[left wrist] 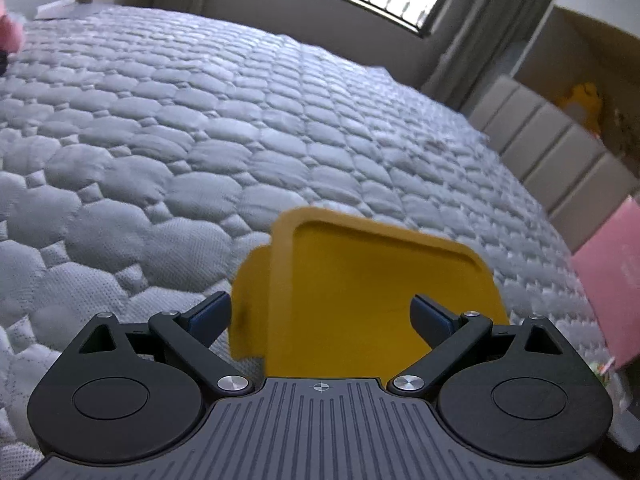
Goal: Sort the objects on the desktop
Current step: 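Lower the yellow lid onto the glass container and open both grippers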
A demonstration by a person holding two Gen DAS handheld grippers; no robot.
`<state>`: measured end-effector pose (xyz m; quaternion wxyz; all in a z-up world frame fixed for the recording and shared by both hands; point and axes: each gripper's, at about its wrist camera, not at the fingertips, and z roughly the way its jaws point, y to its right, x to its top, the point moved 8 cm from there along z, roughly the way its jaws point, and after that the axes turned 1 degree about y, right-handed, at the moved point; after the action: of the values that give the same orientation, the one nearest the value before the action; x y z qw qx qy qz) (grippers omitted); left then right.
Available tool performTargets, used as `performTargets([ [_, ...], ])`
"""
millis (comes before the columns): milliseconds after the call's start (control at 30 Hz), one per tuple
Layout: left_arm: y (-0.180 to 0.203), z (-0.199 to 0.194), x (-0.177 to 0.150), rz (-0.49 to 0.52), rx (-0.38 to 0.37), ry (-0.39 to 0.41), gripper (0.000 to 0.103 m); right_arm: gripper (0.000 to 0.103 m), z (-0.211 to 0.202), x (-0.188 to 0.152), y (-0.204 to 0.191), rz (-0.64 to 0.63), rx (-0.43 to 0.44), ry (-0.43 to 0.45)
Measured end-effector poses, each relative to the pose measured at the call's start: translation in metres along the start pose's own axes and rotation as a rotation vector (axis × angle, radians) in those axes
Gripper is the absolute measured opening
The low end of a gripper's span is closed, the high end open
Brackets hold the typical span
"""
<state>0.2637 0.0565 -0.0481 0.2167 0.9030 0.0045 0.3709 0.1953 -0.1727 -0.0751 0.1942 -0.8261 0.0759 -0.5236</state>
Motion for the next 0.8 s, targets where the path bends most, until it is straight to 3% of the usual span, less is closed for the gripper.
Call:
performTargets([
  [100,-0.010,-0.013,0.004,-0.084,-0.032,0.015,0.098,0.066,0.006,0.005,-0.002,-0.005,-0.007,-0.027],
  [233,-0.019,-0.047,0.002,-0.124,-0.016,0.065,0.098,0.067,-0.002,0.013,0.000,0.038,0.019,-0.027],
  [333,-0.021,-0.070,-0.008,-0.162,-0.020,0.069,0.099,0.084,-0.021,0.019,0.006,0.063,0.006,0.026],
  [433,-0.018,-0.086,-0.027,-0.148,0.038,0.050,0.099,0.089,-0.046,0.020,0.012,0.069,-0.022,0.054],
  [600,-0.003,-0.096,-0.074,-0.068,0.149,-0.048,0.102,0.103,-0.084,0.010,0.019,0.105,-0.033,0.022],
  [733,0.005,-0.107,-0.112,-0.025,0.223,-0.105,0.103,0.103,-0.111,-0.010,0.013,0.165,-0.019,-0.097],
  [800,0.011,-0.116,-0.128,0.018,0.271,-0.129,0.103,0.103,-0.118,-0.022,0.002,0.128,-0.075,-0.212],
])
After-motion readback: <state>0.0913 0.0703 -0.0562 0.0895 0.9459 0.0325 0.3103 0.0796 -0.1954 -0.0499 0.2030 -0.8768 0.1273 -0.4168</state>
